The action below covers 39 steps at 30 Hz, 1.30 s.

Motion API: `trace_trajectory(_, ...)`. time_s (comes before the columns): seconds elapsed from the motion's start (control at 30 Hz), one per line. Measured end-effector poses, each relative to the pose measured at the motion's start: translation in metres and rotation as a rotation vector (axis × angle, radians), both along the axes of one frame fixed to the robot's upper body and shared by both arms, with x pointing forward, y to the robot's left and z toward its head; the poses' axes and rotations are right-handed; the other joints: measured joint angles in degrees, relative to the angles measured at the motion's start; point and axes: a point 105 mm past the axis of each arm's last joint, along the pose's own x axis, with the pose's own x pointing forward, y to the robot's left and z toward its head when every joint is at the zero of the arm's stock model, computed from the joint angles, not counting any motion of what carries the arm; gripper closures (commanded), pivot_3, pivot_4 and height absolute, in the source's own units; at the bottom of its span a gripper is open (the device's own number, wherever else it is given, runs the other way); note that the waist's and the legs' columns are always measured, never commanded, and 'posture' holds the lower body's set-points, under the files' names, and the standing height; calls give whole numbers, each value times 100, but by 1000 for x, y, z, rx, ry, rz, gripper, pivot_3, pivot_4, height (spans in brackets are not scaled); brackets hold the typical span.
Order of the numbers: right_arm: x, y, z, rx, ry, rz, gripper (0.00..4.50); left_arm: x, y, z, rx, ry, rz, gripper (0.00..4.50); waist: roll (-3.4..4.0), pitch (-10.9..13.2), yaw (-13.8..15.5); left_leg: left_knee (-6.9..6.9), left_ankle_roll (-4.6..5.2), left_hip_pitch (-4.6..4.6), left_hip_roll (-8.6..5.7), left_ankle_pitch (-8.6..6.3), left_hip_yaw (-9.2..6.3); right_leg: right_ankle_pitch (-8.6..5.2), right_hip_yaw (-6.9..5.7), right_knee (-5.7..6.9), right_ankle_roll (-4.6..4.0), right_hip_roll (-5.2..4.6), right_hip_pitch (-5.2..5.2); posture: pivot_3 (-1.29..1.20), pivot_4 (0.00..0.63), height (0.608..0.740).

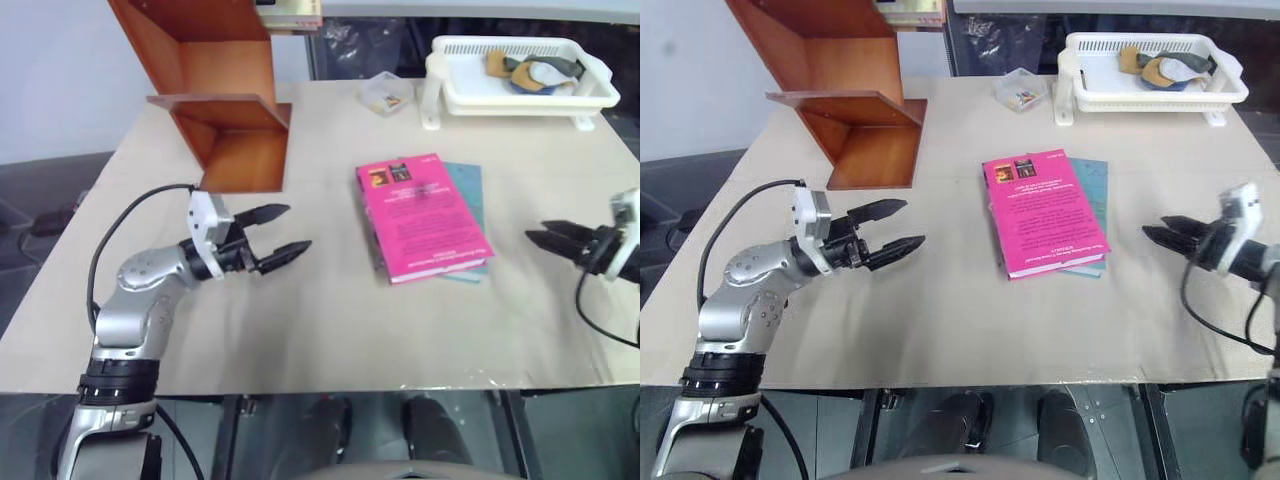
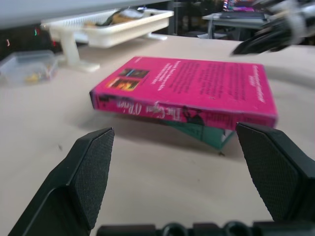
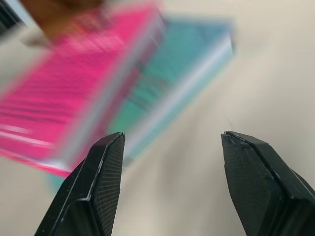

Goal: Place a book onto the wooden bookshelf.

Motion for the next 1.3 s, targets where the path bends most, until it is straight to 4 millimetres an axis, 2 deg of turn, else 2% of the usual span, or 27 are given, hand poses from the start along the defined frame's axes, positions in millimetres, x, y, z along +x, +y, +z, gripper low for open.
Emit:
trace_trajectory(0.13, -35, 15, 17, 9, -76, 83, 1323, 18, -16, -10, -48, 140, -1, 126, -7, 0, 17, 10, 2, 0, 1, -2, -4, 0, -4, 7, 0, 1, 4, 0, 150, 740)
trace_trajectory(0.27, -63, 30, 13, 16, -85, 127, 1323, 40, -37, -19, -131, 304, 4, 126, -12, 1, 75, 30, 2, -3, -2, -2, -12, 0, -15, 13, 2, 0, 9, 0, 150, 740)
trace_trajectory(0.33, -83, 43, 13, 10, -115, 161, 1323, 55, -57, -19, -242, 442, -12, 126, -16, 4, 152, 41, 3, -10, -3, -3, -19, 0, -22, 15, 3, 2, 10, 0, 150, 740)
trace_trajectory(0.4, -89, 49, 14, -5, -123, 184, 1323, 58, -63, -19, -269, 483, -20, 126, -20, 6, 153, 45, 2, -13, -4, -3, -19, 1, -22, 15, 5, 0, 10, 0, 150, 740)
trace_trajectory(0.43, -98, 52, 15, -30, -124, 175, 1323, 65, -73, -16, -320, 539, -37, 126, -29, 11, 155, 46, 2, -12, -8, -3, -15, 2, -17, 14, 8, -1, 10, 0, 150, 740)
trace_trajectory(0.53, -109, 56, 16, -35, -137, 166, 1323, 73, -80, -9, -384, 600, -49, 126, -42, 16, 140, 46, -2, -12, -6, -2, -15, 2, -15, 15, 8, 0, 10, 0, 150, 740)
trace_trajectory(0.7, -115, 54, 16, -29, -145, 123, 1323, 81, -86, -12, -494, 728, -61, 126, -49, 20, 164, 46, -2, -11, -7, -4, -17, 2, -20, 14, 8, -1, 12, 0, 150, 740)
trace_trajectory(0.77, -116, 52, 14, -32, -142, 102, 1323, 82, -95, -16, -535, 794, -81, 126, -60, 27, 170, 47, -3, -12, -8, -3, -18, 2, -20, 14, 8, -1, 12, 0, 150, 740)
trace_trajectory(1.07, -114, 53, 21, -42, -182, 81, 1323, 72, -137, -29, -568, 987, -173, 126, -68, 32, 156, 46, -9, -13, -9, 0, -17, 2, -18, 14, 9, -1, 11, 0, 150, 740)
trace_trajectory(1.3, -114, 53, 22, -46, -187, 71, 1323, 70, -148, -32, -625, 1045, -190, 126, -69, 32, 160, 46, -10, -13, -9, 1, -17, 2, -18, 14, 10, -2, 12, 0, 150, 740)
